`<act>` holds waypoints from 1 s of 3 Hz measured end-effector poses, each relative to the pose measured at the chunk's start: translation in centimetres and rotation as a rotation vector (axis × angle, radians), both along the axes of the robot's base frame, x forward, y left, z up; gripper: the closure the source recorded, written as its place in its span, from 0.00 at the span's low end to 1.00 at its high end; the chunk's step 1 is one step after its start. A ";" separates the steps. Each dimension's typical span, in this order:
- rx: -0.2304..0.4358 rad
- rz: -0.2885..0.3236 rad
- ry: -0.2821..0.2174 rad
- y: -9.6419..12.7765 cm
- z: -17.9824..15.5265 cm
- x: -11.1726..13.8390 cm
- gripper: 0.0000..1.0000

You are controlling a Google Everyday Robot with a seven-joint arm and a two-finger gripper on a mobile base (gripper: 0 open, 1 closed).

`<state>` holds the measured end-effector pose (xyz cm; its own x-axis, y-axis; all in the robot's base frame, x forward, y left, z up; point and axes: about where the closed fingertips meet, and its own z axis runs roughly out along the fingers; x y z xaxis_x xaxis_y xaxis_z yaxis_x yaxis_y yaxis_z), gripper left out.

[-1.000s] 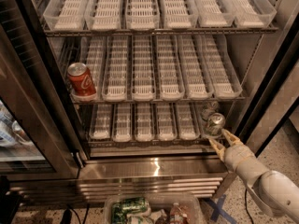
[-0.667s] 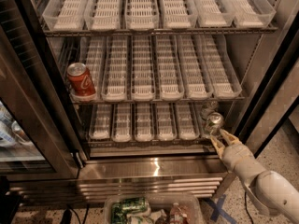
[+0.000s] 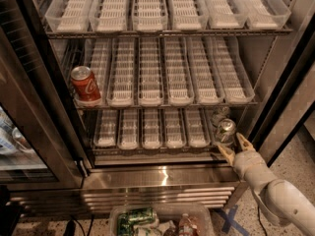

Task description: Pick 7up can from bottom shelf of fridge

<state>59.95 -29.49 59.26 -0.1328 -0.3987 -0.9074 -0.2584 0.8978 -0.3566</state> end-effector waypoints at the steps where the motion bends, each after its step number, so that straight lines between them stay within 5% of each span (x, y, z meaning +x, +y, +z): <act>1: 0.009 -0.011 -0.003 -0.2 -0.2 0.4 0.36; 3: 0.082 -0.002 -0.048 0.3 0.3 1.9 0.34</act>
Offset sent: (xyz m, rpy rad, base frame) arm 0.0151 -0.0014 -0.0015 0.0663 -0.0338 -0.0101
